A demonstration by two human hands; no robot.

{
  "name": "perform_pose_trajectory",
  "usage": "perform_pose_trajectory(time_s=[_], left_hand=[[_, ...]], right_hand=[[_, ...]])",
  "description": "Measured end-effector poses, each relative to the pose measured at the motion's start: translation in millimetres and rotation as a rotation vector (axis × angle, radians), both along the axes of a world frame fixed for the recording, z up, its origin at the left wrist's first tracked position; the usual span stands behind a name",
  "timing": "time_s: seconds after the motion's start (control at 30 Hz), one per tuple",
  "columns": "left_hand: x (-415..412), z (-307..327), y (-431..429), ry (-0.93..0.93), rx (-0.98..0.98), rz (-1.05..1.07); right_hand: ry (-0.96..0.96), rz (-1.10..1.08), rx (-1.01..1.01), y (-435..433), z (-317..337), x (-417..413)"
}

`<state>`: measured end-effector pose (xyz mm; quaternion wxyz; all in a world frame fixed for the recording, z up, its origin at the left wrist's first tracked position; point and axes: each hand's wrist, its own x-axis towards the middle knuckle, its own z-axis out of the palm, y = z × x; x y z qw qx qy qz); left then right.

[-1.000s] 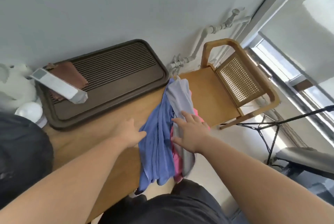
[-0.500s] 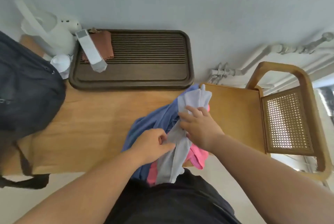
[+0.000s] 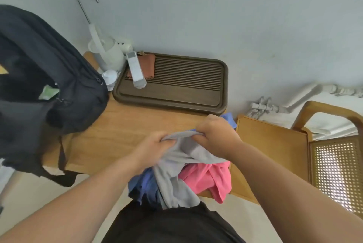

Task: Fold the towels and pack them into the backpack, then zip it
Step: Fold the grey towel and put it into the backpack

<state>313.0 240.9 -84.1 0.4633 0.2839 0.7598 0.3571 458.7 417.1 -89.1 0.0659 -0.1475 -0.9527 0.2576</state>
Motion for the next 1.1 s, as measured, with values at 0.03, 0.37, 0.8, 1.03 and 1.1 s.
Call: perform_pose_trajectory(time_s=[0.03, 0.37, 0.8, 1.03, 1.1], left_hand=[[-16, 14, -3, 0.099, 0.016, -0.028], [-142, 61, -68, 0.735, -0.008, 0.073], [-204, 46, -118, 0.108, -0.203, -0.798], [-215, 51, -115, -0.055, -0.256, -0.906], [-212, 24, -100, 0.151, -0.227, -0.671]], right_hand=[[-0.063, 0.022, -0.107, -2, 3, -1], [-0.333, -0.064, -0.218, -55, 1, -41], [-0.080, -0.835, -1.313, -138, 43, -64], [-0.344, -0.780, -1.391, -143, 61, -49], [-0.287, -0.928, -1.259, -136, 49, -57]])
